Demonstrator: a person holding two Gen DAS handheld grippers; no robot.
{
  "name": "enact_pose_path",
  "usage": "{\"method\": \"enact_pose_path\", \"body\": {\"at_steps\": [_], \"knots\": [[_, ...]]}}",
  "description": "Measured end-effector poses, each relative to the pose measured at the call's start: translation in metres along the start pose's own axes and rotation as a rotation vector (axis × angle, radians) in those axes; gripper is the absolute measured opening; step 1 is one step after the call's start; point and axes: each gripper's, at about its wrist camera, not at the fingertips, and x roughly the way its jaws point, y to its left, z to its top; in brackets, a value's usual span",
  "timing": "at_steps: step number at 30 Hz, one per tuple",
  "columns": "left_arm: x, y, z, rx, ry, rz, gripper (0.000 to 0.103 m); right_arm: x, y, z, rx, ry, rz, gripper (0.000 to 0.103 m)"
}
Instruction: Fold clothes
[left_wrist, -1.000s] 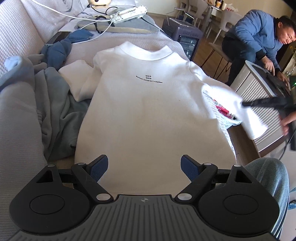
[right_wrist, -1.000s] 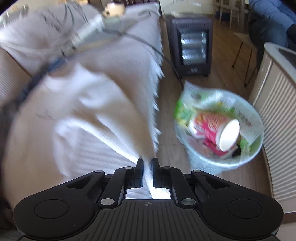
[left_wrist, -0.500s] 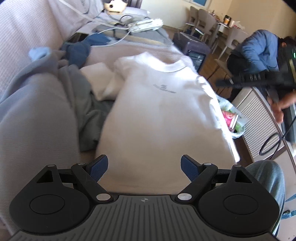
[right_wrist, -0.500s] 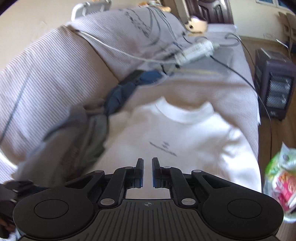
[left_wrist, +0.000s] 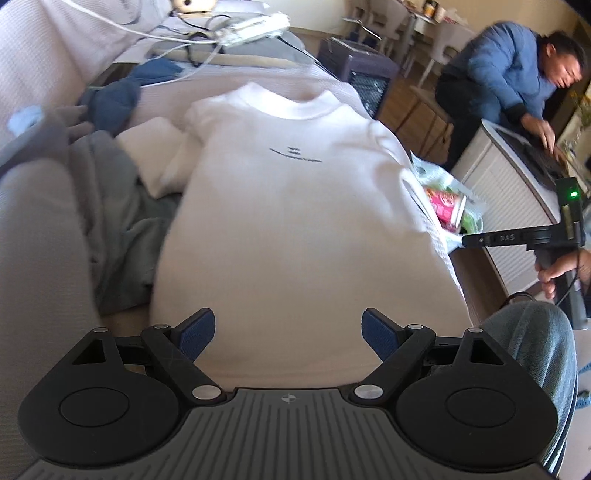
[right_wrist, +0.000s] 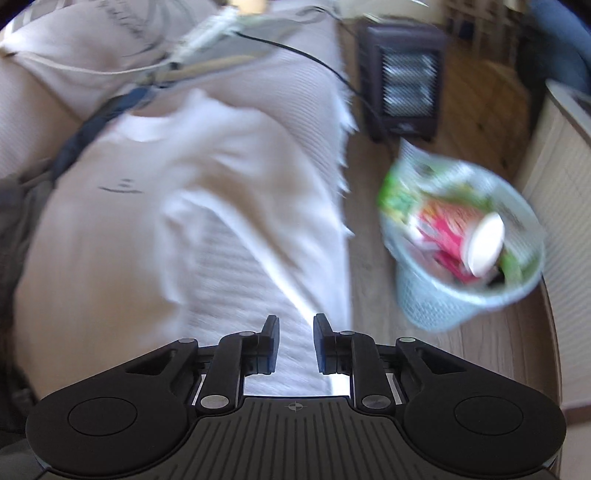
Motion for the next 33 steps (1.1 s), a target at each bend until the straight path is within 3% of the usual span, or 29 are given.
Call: {"method": "enact_pose_path", "body": {"at_steps": [9, 21, 25, 27, 33], "knots": [[0.011, -0.019, 0.001, 0.02, 0.054, 0.046, 0.085, 0.042, -0.007, -0.026, -0.062, 0.056, -0.012, 0.021], [0.014, -0.027, 0.001, 0.023, 0.073, 0.074, 0.085, 0.083, -0.018, -0.019, -0.095, 0.089, -0.019, 0.021], [0.014, -0.025, 0.002, 0.018, 0.077, 0.069, 0.085, 0.075, -0.021, -0.021, -0.083, 0.066, -0.051, 0.017], [0.014, -0.024, 0.002, 0.02, 0.079, 0.065, 0.085, 0.068, -0.022, -0.022, -0.084, 0.051, -0.073, 0.009], [0.006, -0.017, -0.002, 0.004, 0.055, 0.021, 0.085, 0.016, -0.003, -0.003, -0.205, -0.091, -0.245, 0.008]]}}
